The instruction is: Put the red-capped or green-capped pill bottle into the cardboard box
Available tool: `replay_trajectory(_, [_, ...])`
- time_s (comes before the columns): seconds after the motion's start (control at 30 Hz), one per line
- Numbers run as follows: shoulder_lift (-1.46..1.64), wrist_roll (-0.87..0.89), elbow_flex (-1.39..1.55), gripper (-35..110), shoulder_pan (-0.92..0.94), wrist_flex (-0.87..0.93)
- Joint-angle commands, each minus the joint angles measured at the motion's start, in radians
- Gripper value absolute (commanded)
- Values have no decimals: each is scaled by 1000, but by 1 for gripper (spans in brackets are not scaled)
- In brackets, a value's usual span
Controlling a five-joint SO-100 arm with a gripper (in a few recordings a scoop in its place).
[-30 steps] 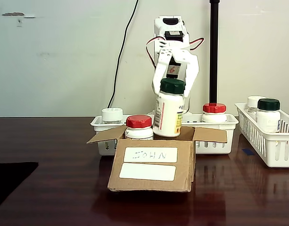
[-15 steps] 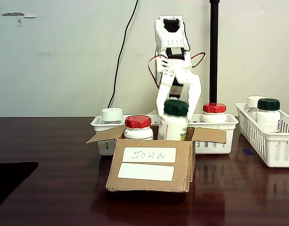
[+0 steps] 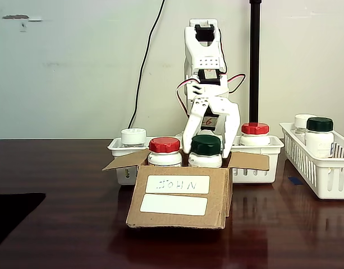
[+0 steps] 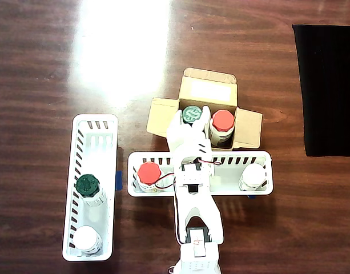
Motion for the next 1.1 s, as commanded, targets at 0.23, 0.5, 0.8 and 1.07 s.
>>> replay_trajectory(0.23, [364,-11,-18,66,-11,351])
replay_trajectory(0.5, [742,-25,-18,28,-46,822])
replay_trajectory(0.8, [1039,46,26,1,35,1138])
replay_trajectory(1.07, [1401,120,282,2,124,1255])
